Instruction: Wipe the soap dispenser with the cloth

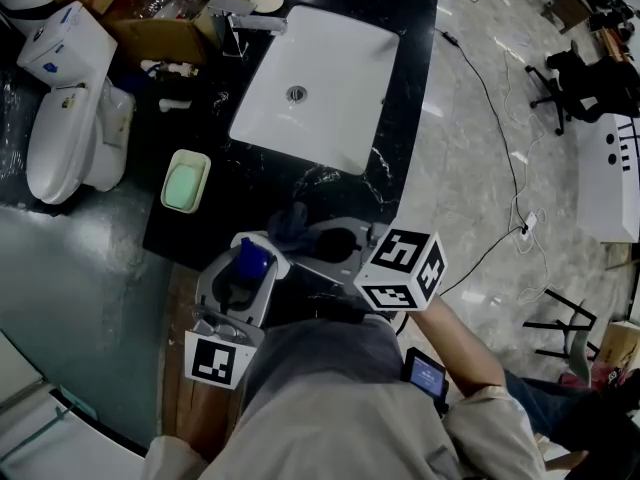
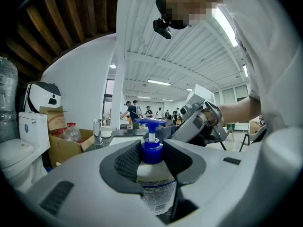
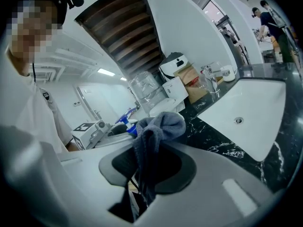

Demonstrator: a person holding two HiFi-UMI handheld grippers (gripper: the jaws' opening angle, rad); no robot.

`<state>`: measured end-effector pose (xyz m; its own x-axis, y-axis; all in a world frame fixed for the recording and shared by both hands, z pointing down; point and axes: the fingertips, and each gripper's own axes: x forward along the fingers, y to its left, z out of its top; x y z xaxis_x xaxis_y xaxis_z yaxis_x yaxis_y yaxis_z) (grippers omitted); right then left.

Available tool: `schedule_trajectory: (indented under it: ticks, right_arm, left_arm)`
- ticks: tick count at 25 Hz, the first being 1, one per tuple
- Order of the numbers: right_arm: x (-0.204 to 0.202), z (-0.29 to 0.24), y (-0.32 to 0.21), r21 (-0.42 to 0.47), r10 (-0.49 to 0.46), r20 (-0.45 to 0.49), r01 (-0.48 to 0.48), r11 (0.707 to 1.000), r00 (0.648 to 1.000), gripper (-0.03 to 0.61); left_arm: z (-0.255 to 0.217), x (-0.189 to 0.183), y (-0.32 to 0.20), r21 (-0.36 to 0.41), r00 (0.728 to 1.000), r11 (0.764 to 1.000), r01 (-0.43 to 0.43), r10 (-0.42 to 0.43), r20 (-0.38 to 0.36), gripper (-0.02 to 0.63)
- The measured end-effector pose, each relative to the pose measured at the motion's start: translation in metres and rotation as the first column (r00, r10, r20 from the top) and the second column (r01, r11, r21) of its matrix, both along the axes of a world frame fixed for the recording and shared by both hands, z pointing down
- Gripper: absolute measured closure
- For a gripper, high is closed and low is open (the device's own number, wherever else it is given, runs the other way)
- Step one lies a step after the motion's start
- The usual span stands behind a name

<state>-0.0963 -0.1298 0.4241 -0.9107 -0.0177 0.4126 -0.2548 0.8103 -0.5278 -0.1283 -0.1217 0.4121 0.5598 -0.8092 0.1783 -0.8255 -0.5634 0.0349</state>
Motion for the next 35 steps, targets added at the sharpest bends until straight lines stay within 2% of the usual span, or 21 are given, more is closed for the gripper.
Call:
schedule_trajectory:
  ticks: [12,17,24,35]
  right_arm:
    - [0.000,-0.018,0.000,0.012,-0.002,0.049,0.001,1.000,0.999,0.505]
    - [0.000,-0.022,0.004,0.050,-0.025,0.049,0.023,0.998,0.999,0.505]
    - [0.000,-0.021,0.003,0.036,-0.007,0.064,0.004,0.999,0.998,0.505]
    - [0.000,-0.027,0.001,0.037,0.002,0.093,-0.006,0.999,0.996,0.505]
  left_arm:
    - [-0.001,0.000,-0.001,-0.003,1.000,1.000,0.001,-0.001,-0.004,0.472]
    - [0.000,0.001,0.000,-0.002,1.000,1.000,0.000,0.000,-0.003,0.471]
    - [-0.001,0.002,-0.001,0.025,1.000,1.000,-0.016,0.016,-0.011,0.472]
    - [0.000,0.002,-0.003,0.020,1.000,1.000,-0.003,0.003,-0.022,0.472]
